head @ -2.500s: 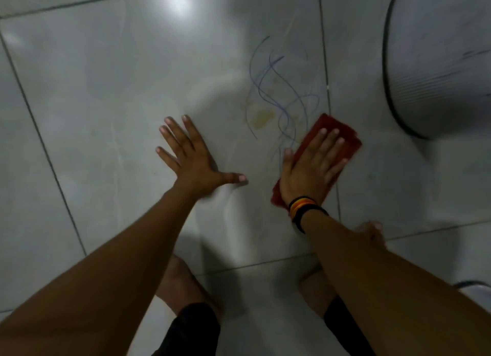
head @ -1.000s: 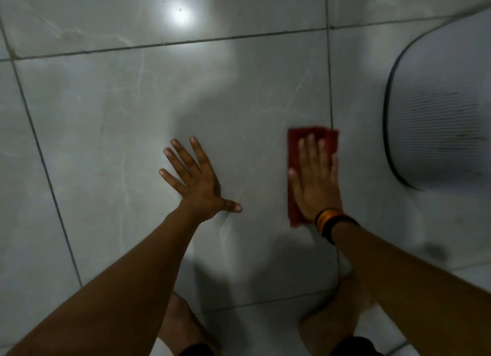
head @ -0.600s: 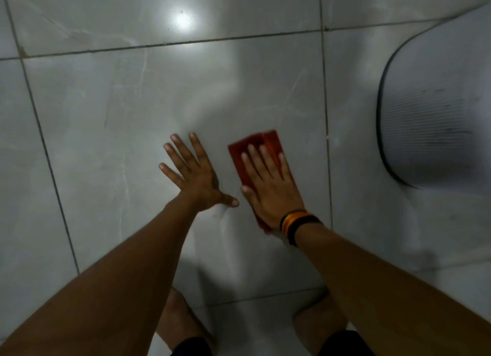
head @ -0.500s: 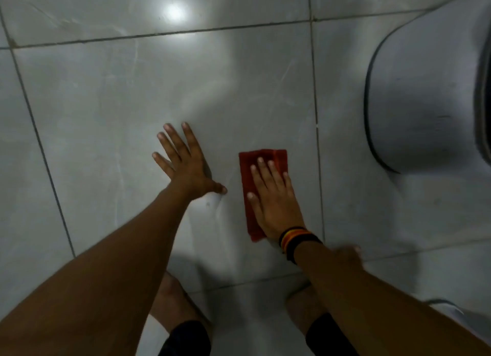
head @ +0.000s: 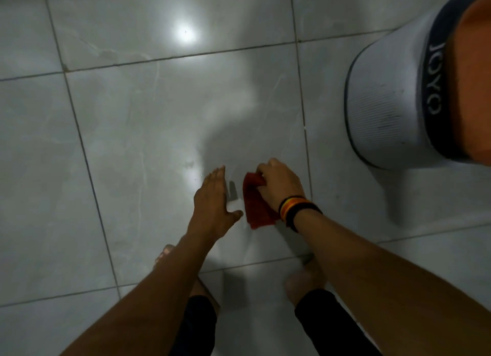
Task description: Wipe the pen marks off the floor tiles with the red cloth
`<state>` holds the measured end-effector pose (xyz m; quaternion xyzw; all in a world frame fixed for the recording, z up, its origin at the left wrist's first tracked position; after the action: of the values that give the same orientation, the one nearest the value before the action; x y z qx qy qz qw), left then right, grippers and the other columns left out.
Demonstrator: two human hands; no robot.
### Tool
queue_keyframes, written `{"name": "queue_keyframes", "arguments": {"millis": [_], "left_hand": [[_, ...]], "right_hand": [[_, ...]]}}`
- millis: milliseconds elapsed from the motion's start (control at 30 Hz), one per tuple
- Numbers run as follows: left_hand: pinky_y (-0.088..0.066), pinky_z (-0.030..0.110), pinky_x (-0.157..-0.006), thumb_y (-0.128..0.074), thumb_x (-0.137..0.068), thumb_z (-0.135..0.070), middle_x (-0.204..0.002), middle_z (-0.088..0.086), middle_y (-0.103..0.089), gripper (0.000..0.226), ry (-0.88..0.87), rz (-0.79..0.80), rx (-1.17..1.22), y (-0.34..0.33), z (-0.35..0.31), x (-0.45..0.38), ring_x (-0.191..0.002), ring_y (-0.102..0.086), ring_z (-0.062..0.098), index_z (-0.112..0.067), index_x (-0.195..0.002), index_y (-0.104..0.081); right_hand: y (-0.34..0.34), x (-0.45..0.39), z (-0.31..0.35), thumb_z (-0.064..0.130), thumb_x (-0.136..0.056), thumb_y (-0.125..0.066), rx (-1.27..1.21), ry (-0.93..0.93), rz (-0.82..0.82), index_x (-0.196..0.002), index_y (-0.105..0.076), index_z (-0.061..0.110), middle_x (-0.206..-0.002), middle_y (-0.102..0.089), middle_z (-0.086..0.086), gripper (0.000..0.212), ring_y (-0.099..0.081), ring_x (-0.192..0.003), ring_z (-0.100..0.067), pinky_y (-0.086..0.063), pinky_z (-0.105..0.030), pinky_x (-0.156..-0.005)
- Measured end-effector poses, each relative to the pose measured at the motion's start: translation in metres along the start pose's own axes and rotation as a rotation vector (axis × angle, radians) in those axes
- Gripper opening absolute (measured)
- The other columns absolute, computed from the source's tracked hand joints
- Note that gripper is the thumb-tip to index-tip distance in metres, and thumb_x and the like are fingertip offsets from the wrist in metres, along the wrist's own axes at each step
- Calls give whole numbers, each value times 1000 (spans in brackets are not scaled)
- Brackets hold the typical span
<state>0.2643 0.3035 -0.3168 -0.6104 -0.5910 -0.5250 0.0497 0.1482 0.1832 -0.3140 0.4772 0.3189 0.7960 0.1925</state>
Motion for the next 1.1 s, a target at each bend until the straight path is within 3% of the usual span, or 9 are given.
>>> {"name": "queue_keyframes", "arguments": {"millis": [133, 233, 333, 467, 633, 733, 800, 967, 1100], "left_hand": [[-26, 51, -128, -91, -71, -50, -172, 7, -32, 126, -113, 93, -83, 27, -58, 24, -161, -25, 33, -24, -168, -15], [-33, 50, -123, -89, -76, -41, -151, 3, -61, 101, -169, 117, -151, 59, -103, 42, -152, -42, 32, -29, -161, -37], [-55, 41, -95, -85, -80, -31, -105, -1, -80, 39, -163, 64, -67, 105, -146, 54, -103, -73, 23, -25, -118, -76], [-60, 38, -76, -84, -79, -22, -77, 5, -80, 9, -59, 110, 204, 152, -215, 72, -79, -78, 24, -16, -84, -80], [-65, 43, -84, -83, -85, -7, -103, 24, -78, 32, -70, 76, 569, 167, -324, 67, -97, -76, 41, 6, -112, -72], [-60, 55, -97, -83, -85, -6, -115, 29, -75, 36, -85, -16, 651, 158, -383, 46, -105, -74, 41, 6, -116, -70], [-58, 55, -101, -78, -87, -1, -118, 25, -74, 36, -118, -44, 615, 146, -418, 30, -108, -71, 35, 1, -121, -69], [-62, 36, -91, -63, -92, 2, -118, 1, -69, 53, -260, -3, 444, 122, -475, 8, -115, -70, 29, -19, -139, -59], [-46, 32, -108, -61, -100, -21, -148, 10, -61, 52, -416, -107, 151, 139, -491, 26, -135, -59, 30, -17, -151, -52]], "right_hand": [[58, 77, 15, 26, -93, -68, -200, 68, -56, -110, -69, 22, -109, -58, 1, 17, -61, -97, -18, -55, -32, -83], [118, 125, 15, 39, -93, -68, -390, 54, -136, -112, -71, 25, -105, -63, 6, 24, -62, -96, -12, -54, -27, -81], [189, 162, -7, 39, -92, -71, -658, -41, -311, -108, -71, 31, -104, -66, 11, 18, -64, -95, -2, -56, -21, -79], [263, 207, -62, 31, -93, -74, -1055, -241, -501, -101, -70, 40, -102, -72, 11, 13, -68, -94, 0, -58, -21, -79], [294, 235, -152, 18, -91, -73, -1347, -571, -665, -106, -74, 19, -107, -75, -6, 15, -72, -101, -26, -57, -28, -79], [295, 235, -191, 16, -90, -74, -1557, -686, -723, -103, -71, 23, -107, -73, -1, 16, -71, -94, -21, -60, -24, -60], [291, 223, -209, 12, -91, -74, -1718, -696, -725, -112, -71, 21, -117, -70, -3, 23, -69, -100, -22, -62, -29, -65], [266, 196, -224, -1, -98, -61, -1917, -770, -583, -149, -45, 5, -144, -54, -17, 54, -55, -131, -37, -52, -50, -104], [260, 215, -212, 10, -101, -57, -1752, -747, -437, -136, -57, 7, -136, -63, -16, 35, -63, -115, -29, -54, -43, -98]]}}
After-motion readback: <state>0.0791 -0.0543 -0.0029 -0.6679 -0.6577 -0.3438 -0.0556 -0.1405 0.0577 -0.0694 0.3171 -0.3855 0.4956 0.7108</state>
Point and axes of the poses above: each hand's wrist, its own x-axis away from the middle knuckle, its own y-axis out of the back of the hand, z = x × y, the point moved 10 cm from there along -x, towards the middle knuckle
